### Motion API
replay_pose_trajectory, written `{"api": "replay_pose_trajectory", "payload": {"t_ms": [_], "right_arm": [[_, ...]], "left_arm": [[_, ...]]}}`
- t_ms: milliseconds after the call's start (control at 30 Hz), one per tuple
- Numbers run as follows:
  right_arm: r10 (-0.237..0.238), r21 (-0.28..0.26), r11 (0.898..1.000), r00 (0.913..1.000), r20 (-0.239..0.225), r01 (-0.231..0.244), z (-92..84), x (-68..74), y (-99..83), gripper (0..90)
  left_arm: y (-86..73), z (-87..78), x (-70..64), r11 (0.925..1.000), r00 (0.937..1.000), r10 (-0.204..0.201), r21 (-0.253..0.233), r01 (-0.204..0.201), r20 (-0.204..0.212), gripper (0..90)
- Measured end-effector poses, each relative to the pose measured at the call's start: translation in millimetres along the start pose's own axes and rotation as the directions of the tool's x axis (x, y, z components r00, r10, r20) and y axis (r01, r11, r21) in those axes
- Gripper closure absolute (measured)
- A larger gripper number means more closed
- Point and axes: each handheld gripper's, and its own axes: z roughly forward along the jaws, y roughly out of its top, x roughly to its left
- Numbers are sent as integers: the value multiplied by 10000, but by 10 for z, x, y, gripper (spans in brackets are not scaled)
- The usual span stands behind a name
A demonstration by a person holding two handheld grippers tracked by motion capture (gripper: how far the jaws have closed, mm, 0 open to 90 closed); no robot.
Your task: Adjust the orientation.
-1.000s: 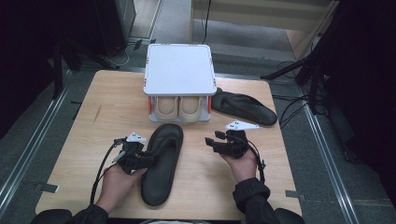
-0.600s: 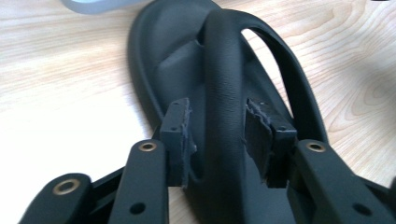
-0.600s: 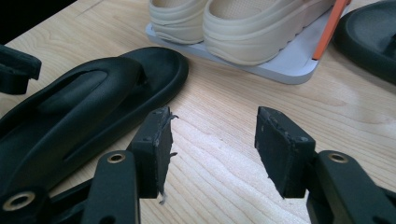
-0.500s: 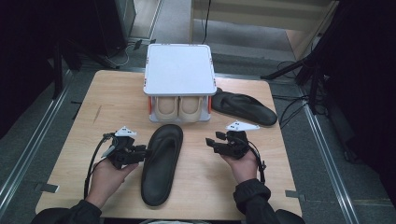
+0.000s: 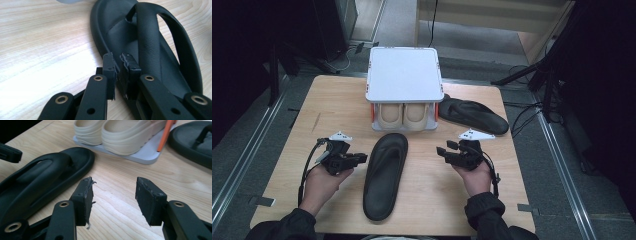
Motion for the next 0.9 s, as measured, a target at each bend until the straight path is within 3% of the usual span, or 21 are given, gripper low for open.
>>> {"api": "replay_pose_trajectory", "payload": {"t_ms": [167, 300, 400, 467, 600, 900], "right_arm": [[144, -49, 9999, 9994, 307, -142, -47, -110, 2, 506], [342, -121, 9994, 9987, 386, -338, -105, -217, 7, 544], [368, -34, 9993, 9975, 611, -367, -131, -299, 2, 558], [433, -27, 9991, 9962, 758, -432, -145, -353, -2, 568], [569, 73, 9983, 9938, 960, -578, -162, -449, -11, 600], [929, 154, 9953, 9893, 1125, -952, -206, -592, -4, 824]], "left_arm": [[28, -40, 81, 10000, 10000, 49, -28, -49, -76, 820], [42, -72, 153, 10000, 9999, -50, -37, 50, 112, 800], [63, -106, 176, 9994, 9997, 204, -272, -206, -92, 749], [81, -117, 199, 9995, 9999, 121, -306, -121, -4, 696], [96, -137, 216, 9991, 9995, 292, -299, -295, -103, 702], [101, -115, 283, 9999, 9999, 102, -58, -102, -14, 560]]}}
